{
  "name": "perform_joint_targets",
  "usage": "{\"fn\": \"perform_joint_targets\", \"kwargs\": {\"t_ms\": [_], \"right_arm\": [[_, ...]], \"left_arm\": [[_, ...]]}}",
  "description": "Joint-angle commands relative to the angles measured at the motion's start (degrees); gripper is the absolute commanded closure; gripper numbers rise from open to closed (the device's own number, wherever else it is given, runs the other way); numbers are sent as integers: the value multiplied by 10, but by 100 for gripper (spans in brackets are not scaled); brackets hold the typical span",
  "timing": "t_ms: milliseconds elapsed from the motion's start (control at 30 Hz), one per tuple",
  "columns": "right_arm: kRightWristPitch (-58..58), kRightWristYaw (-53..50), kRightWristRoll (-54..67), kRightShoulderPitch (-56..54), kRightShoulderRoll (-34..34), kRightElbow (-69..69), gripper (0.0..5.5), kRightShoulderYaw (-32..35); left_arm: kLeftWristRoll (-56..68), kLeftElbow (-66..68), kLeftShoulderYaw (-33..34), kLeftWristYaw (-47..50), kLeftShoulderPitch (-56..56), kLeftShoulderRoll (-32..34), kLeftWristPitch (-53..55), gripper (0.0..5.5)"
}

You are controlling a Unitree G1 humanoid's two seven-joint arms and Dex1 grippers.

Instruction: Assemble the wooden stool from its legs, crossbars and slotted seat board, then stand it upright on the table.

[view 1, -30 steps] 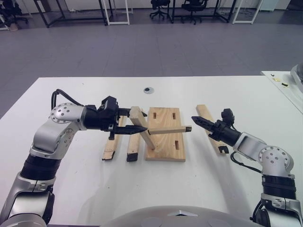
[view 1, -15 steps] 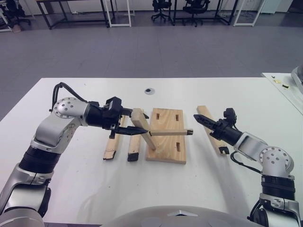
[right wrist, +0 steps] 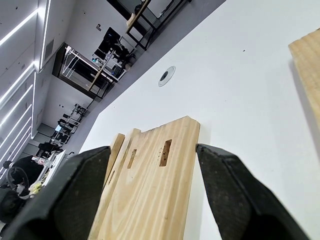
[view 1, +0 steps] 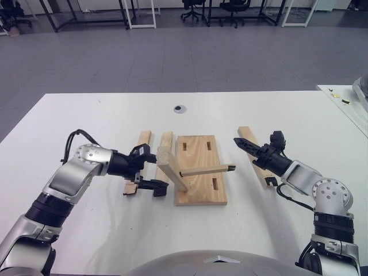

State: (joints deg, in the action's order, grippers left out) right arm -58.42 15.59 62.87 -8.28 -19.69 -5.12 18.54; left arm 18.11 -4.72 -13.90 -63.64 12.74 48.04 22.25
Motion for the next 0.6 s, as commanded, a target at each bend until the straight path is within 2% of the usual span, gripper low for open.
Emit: {"fn": "perform_joint_targets", "kwargs": {"t_ms": [33,167,300,367,467,567,600], "right_arm": [[-5,-5,-2,10,1,-10,231,4],[-13,-7,2,13,-1,-14,231,5],[-19,-10,6,12,-3,-17,231,12],[-19,-11,7,12,0,-19,231,14],[-17,-17,10,13,7,-25,231,17],[-16,-23,10,14,12,-28,231,18],[-15,-25,9,16,14,-29,231,19]], "left_arm": [[-10,-31,32,86,-59,-39,17,82],[18,-98,59,210,-113,-131,98,82],[-88,-149,29,339,-154,-147,132,82],[-111,-158,19,390,-181,-177,144,82],[-111,-138,15,423,-208,-218,146,82],[-117,-67,14,405,-211,-210,113,82],[-116,-38,21,400,-208,-209,99,99]]}}
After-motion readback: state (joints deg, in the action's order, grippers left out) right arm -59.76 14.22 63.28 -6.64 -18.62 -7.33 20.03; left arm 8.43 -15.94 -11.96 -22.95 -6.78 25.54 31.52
